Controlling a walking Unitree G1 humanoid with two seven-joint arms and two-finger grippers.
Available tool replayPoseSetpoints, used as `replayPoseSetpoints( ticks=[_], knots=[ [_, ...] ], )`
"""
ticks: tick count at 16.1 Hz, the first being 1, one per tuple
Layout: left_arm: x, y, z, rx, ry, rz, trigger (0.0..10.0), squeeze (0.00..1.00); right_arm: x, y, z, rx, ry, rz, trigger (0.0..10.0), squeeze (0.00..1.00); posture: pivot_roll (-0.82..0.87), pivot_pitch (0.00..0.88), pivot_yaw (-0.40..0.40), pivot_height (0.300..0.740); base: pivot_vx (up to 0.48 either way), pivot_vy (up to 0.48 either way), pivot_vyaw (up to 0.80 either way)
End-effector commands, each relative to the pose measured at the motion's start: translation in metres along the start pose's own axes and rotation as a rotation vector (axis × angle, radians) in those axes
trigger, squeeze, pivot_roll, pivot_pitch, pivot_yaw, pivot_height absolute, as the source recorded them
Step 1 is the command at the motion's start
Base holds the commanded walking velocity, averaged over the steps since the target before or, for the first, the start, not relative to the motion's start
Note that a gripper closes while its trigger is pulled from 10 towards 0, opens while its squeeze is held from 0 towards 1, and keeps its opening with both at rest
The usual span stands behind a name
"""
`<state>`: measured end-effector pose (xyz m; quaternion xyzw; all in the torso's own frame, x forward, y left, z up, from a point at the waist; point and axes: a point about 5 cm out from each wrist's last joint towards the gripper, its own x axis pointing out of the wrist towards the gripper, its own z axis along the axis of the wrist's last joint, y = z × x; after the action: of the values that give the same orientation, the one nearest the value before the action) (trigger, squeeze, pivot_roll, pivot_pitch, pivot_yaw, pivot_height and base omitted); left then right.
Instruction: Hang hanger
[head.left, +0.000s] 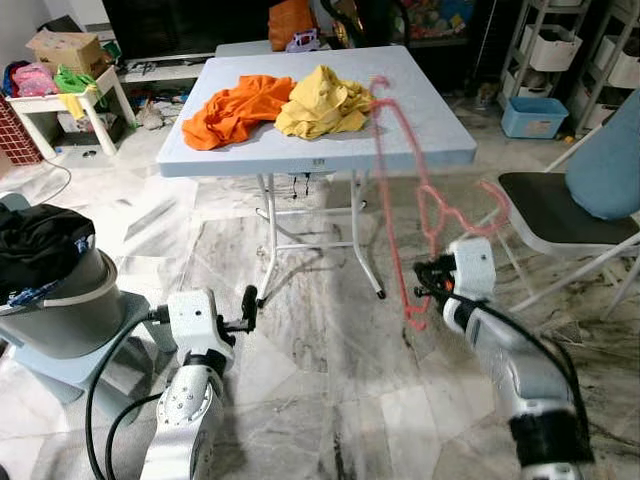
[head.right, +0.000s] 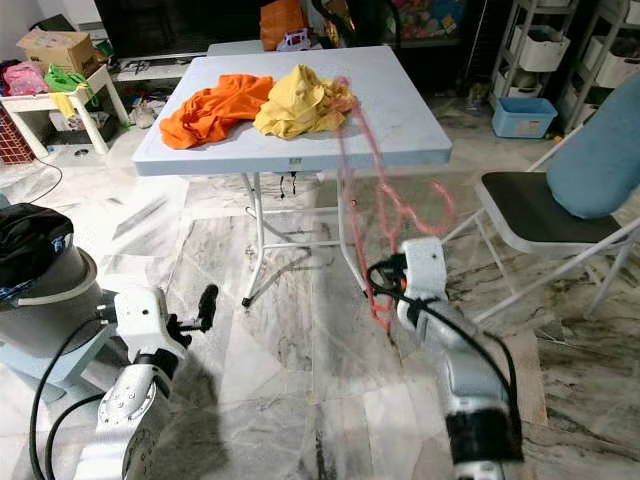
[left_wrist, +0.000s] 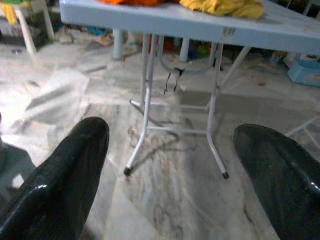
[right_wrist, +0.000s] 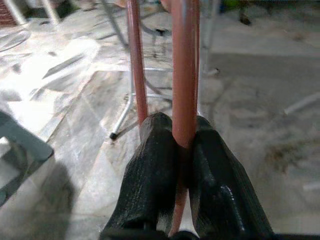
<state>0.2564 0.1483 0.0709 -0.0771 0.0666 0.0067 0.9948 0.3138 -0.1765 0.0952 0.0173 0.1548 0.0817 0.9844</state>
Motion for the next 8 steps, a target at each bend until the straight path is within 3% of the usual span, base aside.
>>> replayPoseSetpoints(
  ticks=[1,2,3,8],
  knots=[
    [-0.0019,0.0061,0.0033,-0.012,-0.004,0.022,10.0,0.00,-0.0037,-0.0030,0.0054,0.030,-0.037,-0.050,10.0,0.00,-0.06,0.000,0.029,0.740,0.000,0.000,0.00],
    [-0.0023,0.0068,0.0025,-0.014,0.004,0.019,10.0,0.00,-0.0065,-0.0034,0.0003,0.034,-0.026,-0.088,10.0,0.00,-0.06,0.000,0.032,0.740,0.000,0.000,0.00],
    [-0.0021,0.0062,0.0017,-0.012,0.011,0.010,10.0,0.00,-0.0073,-0.0033,-0.0005,0.054,-0.023,-0.100,10.0,0.00,-0.07,0.000,0.036,0.740,0.000,0.289,-0.78],
    [0.0020,0.0003,0.0055,-0.016,0.001,-0.038,10.0,0.00,-0.0066,-0.0036,0.0069,0.015,-0.036,-0.102,10.0,0.00,-0.07,0.000,0.025,0.740,0.000,0.441,-0.77]
  ],
)
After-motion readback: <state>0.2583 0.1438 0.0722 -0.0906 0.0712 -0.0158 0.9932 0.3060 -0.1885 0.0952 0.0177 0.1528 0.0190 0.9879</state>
